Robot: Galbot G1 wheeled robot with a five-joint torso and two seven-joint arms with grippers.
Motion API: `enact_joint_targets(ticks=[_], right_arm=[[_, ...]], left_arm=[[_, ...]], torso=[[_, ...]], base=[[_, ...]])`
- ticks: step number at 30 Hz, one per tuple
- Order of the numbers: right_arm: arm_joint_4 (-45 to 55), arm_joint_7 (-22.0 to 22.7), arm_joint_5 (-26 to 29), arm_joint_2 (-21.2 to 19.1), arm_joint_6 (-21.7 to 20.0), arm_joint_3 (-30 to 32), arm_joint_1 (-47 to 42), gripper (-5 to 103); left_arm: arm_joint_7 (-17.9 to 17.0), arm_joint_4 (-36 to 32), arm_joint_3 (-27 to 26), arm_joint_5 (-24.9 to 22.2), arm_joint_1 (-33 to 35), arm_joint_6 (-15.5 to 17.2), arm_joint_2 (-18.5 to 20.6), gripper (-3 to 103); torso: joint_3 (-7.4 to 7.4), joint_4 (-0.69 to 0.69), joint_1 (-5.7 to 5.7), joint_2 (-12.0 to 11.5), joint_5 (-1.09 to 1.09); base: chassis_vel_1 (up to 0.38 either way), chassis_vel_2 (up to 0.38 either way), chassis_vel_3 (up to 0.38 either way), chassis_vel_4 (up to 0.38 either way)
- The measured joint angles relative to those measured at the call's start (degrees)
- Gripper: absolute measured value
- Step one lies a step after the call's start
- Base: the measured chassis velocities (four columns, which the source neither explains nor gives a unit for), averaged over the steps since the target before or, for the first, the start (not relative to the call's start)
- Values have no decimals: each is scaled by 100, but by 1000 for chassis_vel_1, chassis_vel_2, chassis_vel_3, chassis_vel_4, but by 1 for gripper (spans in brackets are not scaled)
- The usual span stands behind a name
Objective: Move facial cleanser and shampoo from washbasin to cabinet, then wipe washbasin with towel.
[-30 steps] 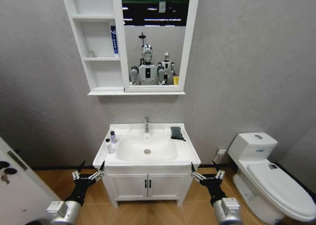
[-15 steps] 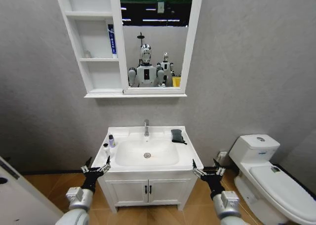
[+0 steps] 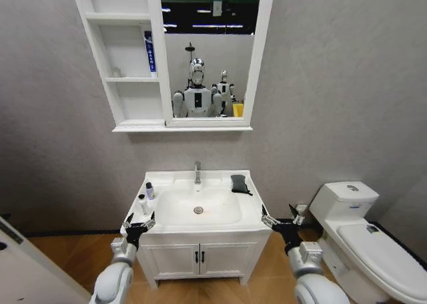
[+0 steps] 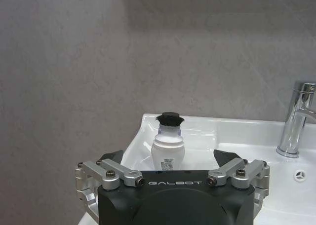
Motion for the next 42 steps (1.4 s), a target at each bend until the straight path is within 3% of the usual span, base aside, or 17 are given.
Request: enact_joint_targets(ticks=[13,15,17,22,26,29,37,42], right_arm=[[90,-13,9,-34,78,25,-82,100],[97,14,7,-6,81,33,-106,100],[105,15,3,2,80,36,-120,100],[137,19,1,20,52,48,-147,100],[137,25,1,21,52,59,-154,100],[140,31,1,20,52,69,-179,100],[138,48,-1,4,60,90,-194,100],[100,51,-10,1,80,73,-189,100]], left_arm=[[-16,678,4,83,-552,-25,-35,102],[-14,753,24,79,-607,-3,-52,92],[-5,783,29,80,-623,-5,-58,92],[90,860,33,79,-641,-40,-54,70],[120,876,19,77,-657,-52,-41,59],[147,875,17,65,-660,-53,-30,43],[169,744,18,45,-616,-45,-31,28],[-62,-101,62,-237,-424,283,365,28]], torso=[[-1,3,0,0,0],[-1,3,0,0,0],[-1,3,0,0,0],[-1,3,0,0,0],[-1,3,0,0,1],[-1,3,-1,0,0],[-1,2,0,0,0],[-1,2,0,0,-2]], base=[[0,0,0,0],[0,0,0,0],[0,0,0,0],[0,0,0,0],[0,0,0,0],[0,0,0,0],[0,0,0,0],[0,0,0,0]])
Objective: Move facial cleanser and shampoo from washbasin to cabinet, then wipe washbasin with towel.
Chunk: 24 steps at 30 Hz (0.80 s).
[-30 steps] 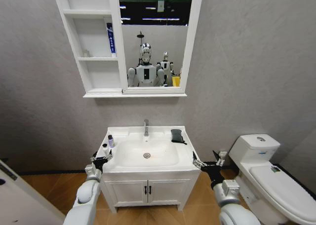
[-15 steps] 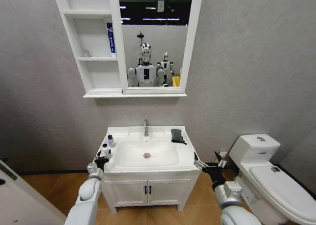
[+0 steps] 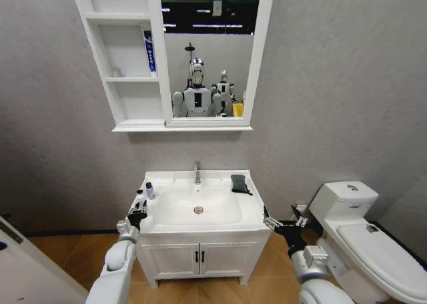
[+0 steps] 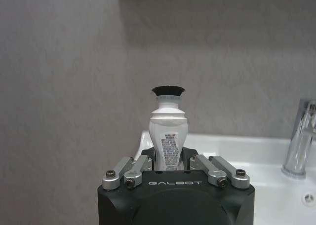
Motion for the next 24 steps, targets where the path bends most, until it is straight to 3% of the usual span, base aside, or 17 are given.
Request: enact_joint_targets(ticks=[3,4,7,8,11,12,14,15,17,18,20,21,24], right_arm=[[-47,-1,-8,-5,11,-32,48,100],[-47,-1,-8,-5,11,-32,48,100],[-103,-4,-18,-5,27,-77,88,100],[-103,-4,-18,-5,27,-77,88,100],[-124,-12,-46,0,44,-105,83,100],[-124,-12,-46,0,44,-105,83,100],[-128,-22,-105,14,94,-108,54,100],[-128,-22,-105,14,94,-108,54,100],[-127,-20,-118,48,112,-95,21,100],[-127,-20,-118,48,112,-95,21,100],[-137,14,-124,70,110,-77,36,100],[-137,14,-124,70,110,-77,36,100],[-154,56,-129,103,79,-65,43,100]], left_arm=[[-464,-1081,7,-512,69,433,677,28],[-464,-1081,7,-512,69,433,677,28],[-1272,-1849,-10,-1465,-233,1042,1485,28],[-1272,-1849,-10,-1465,-233,1042,1485,28],[-1785,-1982,52,-2561,-956,1554,2359,28],[-1785,-1982,52,-2561,-956,1554,2359,28],[-1842,-1670,254,-3039,-1691,1784,2935,28],[-1842,-1670,254,-3039,-1691,1784,2935,28],[-1883,-1125,739,-3264,-2713,1883,3302,28],[-1883,-1125,739,-3264,-2713,1883,3302,28],[-1988,-462,1273,-3374,-3770,2047,3335,28],[-1988,-462,1273,-3374,-3770,2047,3335,28],[-2014,323,1853,-3452,-4840,2136,3141,28]], torso=[[-1,2,0,1,2],[-1,2,0,1,2],[-1,2,-1,1,2],[-1,2,-1,1,2],[0,0,0,1,2],[0,0,0,1,2],[0,3,0,1,-1],[0,3,0,1,-1],[0,0,-1,1,4],[0,0,-1,1,4],[1,-1,0,1,-2],[1,-1,0,1,-2],[1,0,1,1,4]], base=[[0,0,0,0],[0,0,0,0],[0,0,0,0],[0,0,0,0],[0,0,0,0],[0,0,0,0],[0,0,0,0],[0,0,0,0],[0,0,0,0],[0,0,0,0],[0,0,0,0],[0,0,0,0],[0,0,0,0]])
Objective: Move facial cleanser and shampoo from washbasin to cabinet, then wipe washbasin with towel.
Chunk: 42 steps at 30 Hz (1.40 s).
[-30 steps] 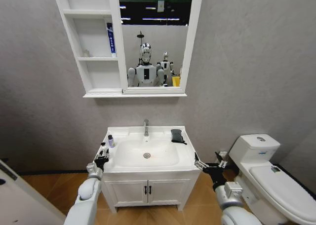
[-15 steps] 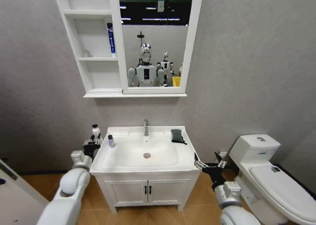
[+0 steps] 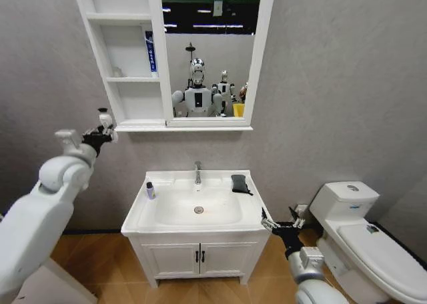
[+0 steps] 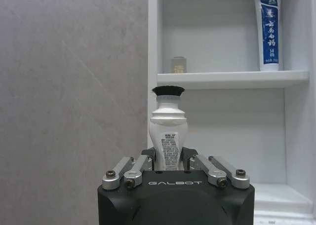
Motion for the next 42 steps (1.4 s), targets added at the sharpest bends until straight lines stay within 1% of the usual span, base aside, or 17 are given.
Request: enact_joint_targets(ticks=[2,5,7,8,9,12,13,16,22,24,32,33,35,37,38,40,42], right_arm=[[-5,2,-2,10,-1,2,1,100],[-28,18,-13,62,-2,23,-5,100],[-35,22,-17,71,-2,33,-9,100],[-51,45,-29,96,-1,77,-40,100],[-51,45,-29,96,-1,77,-40,100],[-52,71,-47,107,7,121,-93,100],[-52,71,-47,107,7,121,-93,100],[-36,89,-48,108,14,159,-145,100],[-23,89,-16,114,29,164,-139,100],[-14,84,5,123,50,172,-131,100],[-81,84,-8,188,198,220,-55,100],[-80,85,-2,188,198,223,-27,100],[-53,85,21,179,182,224,4,100],[-11,86,50,162,151,224,27,100],[-11,86,50,162,151,224,27,100],[-9,86,55,156,153,224,15,100],[-8,87,58,159,164,225,1,100]], left_arm=[[1,137,108,-17,-152,2,-78,28],[21,674,537,-31,-705,4,-564,28],[25,810,644,-17,-842,-5,-709,28],[143,1421,967,197,-1285,-173,-1176,28],[143,1421,967,197,-1285,-173,-1176,28],[344,2191,1001,616,-1622,-435,-1553,28],[344,2191,1001,616,-1622,-435,-1553,28],[592,2784,916,978,-1849,-622,-1787,27],[794,3183,934,1159,-2037,-740,-1937,27],[908,3384,951,1357,-2155,-828,-2017,27],[952,3689,735,1886,-2215,-950,-2245,27],[950,3723,723,1920,-2212,-958,-2274,24],[945,3773,714,1960,-2208,-962,-2301,28],[934,3810,710,1994,-2177,-985,-2322,39],[934,3810,710,1994,-2177,-985,-2322,39],[921,3820,696,2009,-2155,-990,-2325,50],[919,3830,685,2013,-2153,-991,-2328,50]], torso=[[0,0,0,0,-1],[0,1,0,0,-3],[0,0,0,0,0],[0,-2,0,0,0],[0,-2,0,0,0],[0,-1,0,0,0],[0,-1,0,0,0],[0,1,0,0,-1],[0,2,0,-1,-1],[-1,0,0,0,0],[-1,1,0,0,-1],[-1,0,-1,0,-1],[-1,0,-1,0,-1],[-1,0,-1,0,-1],[-1,0,-1,0,-1],[-1,0,0,0,-1],[-1,1,-1,0,-1]], base=[[0,0,0,0],[0,0,0,0],[0,0,0,0],[0,0,0,0],[0,0,0,0],[0,0,0,0],[0,0,0,0],[0,0,0,0],[0,0,0,0],[0,0,0,0],[0,0,0,0],[0,0,0,0],[0,0,0,0],[0,0,0,0],[0,0,0,0],[0,0,0,0],[0,0,0,0]])
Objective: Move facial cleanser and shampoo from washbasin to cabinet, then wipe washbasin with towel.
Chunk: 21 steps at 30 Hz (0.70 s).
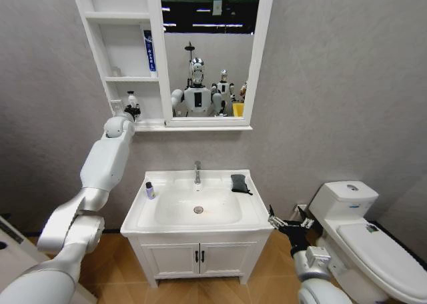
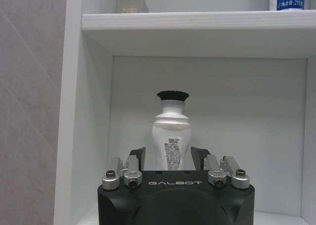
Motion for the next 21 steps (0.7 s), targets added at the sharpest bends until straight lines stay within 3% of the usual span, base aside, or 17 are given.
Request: enact_joint_targets(ticks=[1,5,7,9,12,13,14,15,16,18,19,21], right_arm=[[1,4,16,7,26,1,-22,100],[13,13,34,20,54,2,-64,100],[28,32,43,25,66,6,-80,100],[44,44,59,24,66,7,-78,100],[104,82,268,11,-30,-13,-32,100],[104,82,268,11,-30,-13,-32,100],[114,95,325,7,-57,-22,-7,100],[114,101,356,2,-83,-29,14,100],[114,101,356,2,-83,-29,14,100],[89,101,359,-2,-98,-70,23,100],[89,101,359,-2,-98,-70,23,100],[70,101,324,17,-101,-129,-8,100]], left_arm=[[-5,10,-16,16,2,-6,-5,61],[-19,-55,-23,30,39,-12,23,67],[-204,-575,-27,-103,264,97,211,84],[-348,-975,-53,-260,473,218,358,89],[-789,-2749,-434,-879,1541,789,1005,97],[-789,-2749,-434,-879,1541,789,1005,97],[-874,-3221,-620,-1039,1892,900,1220,99],[-960,-3672,-813,-1174,2317,943,1436,100],[-960,-3672,-813,-1174,2317,943,1436,100],[-1153,-4805,-1230,-1360,3725,988,1801,100],[-1153,-4805,-1230,-1360,3725,988,1801,100],[-1172,-5203,-1421,-1201,4651,786,1684,100]], torso=[[0,0,0,0,0],[0,-2,0,0,0],[0,-3,1,0,1],[-1,-4,1,0,2],[-1,-1,1,0,-1],[-1,-1,1,0,-1],[-1,0,0,1,0],[-2,1,-1,1,3],[-2,1,-1,1,3],[-2,7,-3,1,-5],[-2,7,-3,1,-5],[-3,3,-3,2,5]], base=[[0,0,0,0],[0,0,0,0],[0,0,0,0],[0,0,0,0],[0,0,0,0],[0,0,0,0],[0,0,0,0],[0,0,0,0],[0,0,0,0],[0,0,0,0],[0,0,0,0],[0,0,0,0]])
